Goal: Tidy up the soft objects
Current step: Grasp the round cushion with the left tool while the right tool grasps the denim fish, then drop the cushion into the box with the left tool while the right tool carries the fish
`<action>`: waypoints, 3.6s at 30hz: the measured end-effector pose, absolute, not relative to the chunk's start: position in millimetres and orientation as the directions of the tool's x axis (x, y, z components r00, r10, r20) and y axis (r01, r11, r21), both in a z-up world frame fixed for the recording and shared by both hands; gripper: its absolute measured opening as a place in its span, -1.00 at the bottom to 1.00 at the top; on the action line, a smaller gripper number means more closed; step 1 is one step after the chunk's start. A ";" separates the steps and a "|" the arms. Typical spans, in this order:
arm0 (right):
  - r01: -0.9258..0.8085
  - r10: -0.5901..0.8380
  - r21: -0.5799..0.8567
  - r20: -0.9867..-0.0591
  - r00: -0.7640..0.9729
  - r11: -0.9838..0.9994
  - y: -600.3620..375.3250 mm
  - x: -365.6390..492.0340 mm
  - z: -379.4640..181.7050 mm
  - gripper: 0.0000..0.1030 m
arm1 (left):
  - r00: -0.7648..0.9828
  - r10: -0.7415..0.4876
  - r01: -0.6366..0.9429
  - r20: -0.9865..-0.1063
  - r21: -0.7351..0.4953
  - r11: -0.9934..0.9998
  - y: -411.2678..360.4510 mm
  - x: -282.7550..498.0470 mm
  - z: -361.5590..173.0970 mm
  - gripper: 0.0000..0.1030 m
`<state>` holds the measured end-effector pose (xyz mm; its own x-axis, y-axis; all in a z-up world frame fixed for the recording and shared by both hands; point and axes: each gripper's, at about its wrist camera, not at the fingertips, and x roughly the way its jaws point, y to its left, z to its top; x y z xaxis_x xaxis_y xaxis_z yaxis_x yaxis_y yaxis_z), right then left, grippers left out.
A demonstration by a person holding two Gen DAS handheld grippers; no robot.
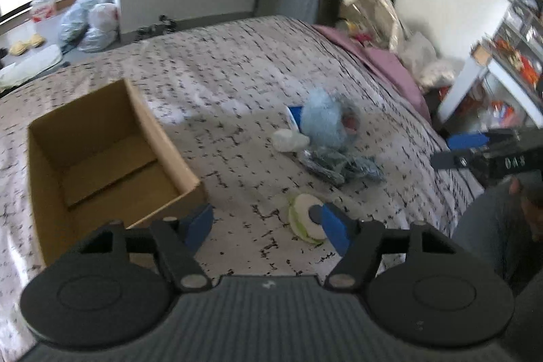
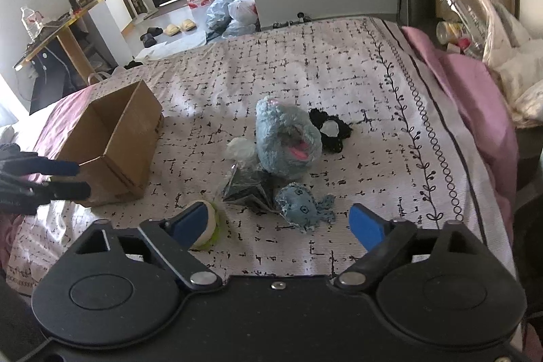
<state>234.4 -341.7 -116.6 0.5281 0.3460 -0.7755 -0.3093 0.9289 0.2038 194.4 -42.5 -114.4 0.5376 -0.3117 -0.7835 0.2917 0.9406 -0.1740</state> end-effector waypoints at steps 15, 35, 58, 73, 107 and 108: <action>-0.252 0.323 0.228 -0.830 0.455 0.941 -337.5 273.3 -161.3 0.35 | 0.362 -0.350 0.506 -0.864 -0.134 0.852 -100.0 243.8 -176.5 0.24; -0.202 0.290 0.229 -0.886 0.361 0.952 -327.6 308.0 -217.8 -0.16 | 0.291 -0.317 0.590 -0.903 -0.091 0.802 -138.9 265.7 -222.0 -0.07; -0.166 0.349 0.307 -0.820 0.454 0.937 -335.4 280.3 -157.5 -0.43 | 0.514 -0.254 0.546 -0.819 0.084 0.834 -121.5 242.9 -154.0 -0.30; -0.233 0.358 0.275 -0.779 0.514 0.933 -295.1 266.7 -118.3 -0.43 | 0.589 -0.271 0.499 -0.761 0.078 0.863 -84.2 229.5 -103.5 -0.30; -0.533 0.468 0.175 -0.739 0.485 0.828 -125.2 266.1 -87.0 -0.43 | 0.587 -0.131 0.266 -0.799 0.038 0.963 68.9 235.5 -119.1 -0.27; -0.543 0.470 0.170 -0.740 0.481 0.822 -120.4 267.8 -86.7 -0.43 | 0.581 -0.137 0.270 -0.803 0.031 0.962 69.9 236.2 -121.5 -0.27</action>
